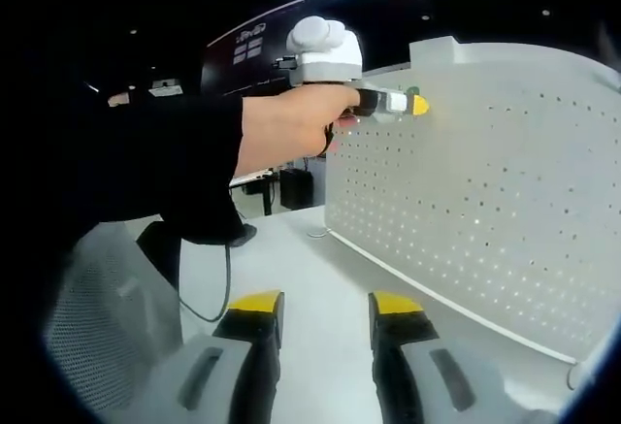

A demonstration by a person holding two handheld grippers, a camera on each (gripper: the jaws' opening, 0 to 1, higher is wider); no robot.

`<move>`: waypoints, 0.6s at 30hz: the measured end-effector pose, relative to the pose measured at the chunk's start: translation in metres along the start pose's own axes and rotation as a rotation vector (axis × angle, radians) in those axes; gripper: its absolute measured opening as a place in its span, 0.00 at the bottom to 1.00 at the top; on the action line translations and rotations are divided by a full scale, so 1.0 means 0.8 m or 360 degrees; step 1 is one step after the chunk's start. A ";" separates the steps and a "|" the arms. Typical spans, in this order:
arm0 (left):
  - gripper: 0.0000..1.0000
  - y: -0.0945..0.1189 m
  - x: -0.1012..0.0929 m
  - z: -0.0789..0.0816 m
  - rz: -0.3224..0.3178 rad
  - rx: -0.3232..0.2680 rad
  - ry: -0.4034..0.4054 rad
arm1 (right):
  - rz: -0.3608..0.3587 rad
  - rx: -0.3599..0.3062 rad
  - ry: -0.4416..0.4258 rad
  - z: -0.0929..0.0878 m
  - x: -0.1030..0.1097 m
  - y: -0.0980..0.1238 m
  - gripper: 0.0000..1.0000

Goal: Insert the hook assembly into the mounting plate slot until the hook locks in place.

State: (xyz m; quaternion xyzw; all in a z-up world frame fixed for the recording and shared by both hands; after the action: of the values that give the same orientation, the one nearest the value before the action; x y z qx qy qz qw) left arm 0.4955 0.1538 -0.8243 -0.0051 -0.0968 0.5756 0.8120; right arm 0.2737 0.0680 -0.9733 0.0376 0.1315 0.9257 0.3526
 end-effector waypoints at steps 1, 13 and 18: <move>0.28 0.000 0.000 -0.001 -0.0005 -0.0001 0.0003 | 0.0001 0.0000 0.0001 0.000 0.000 0.000 0.33; 0.47 0.010 0.000 -0.014 -0.0145 -0.0012 0.0127 | 0.0019 0.0021 0.0008 -0.004 0.004 -0.003 0.33; 0.50 0.022 -0.001 -0.013 -0.0207 -0.0031 0.0101 | 0.0024 0.0036 0.0013 -0.006 0.005 -0.005 0.33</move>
State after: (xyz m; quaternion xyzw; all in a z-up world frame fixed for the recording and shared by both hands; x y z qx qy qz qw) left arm 0.4808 0.1601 -0.8365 -0.0250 -0.0768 0.5201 0.8503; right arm 0.2724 0.0727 -0.9790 0.0390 0.1431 0.9270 0.3445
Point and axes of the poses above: the point that each gripper's makers call its tool centre point, and the gripper's own axes: y roughly backward along the fingers, x roughly to its left, z roughly out of its top, the point moved 3 cm from there along y, roughly backward along the fingers, and after that the axes turned 1 degree about z, right-handed, at the moved point
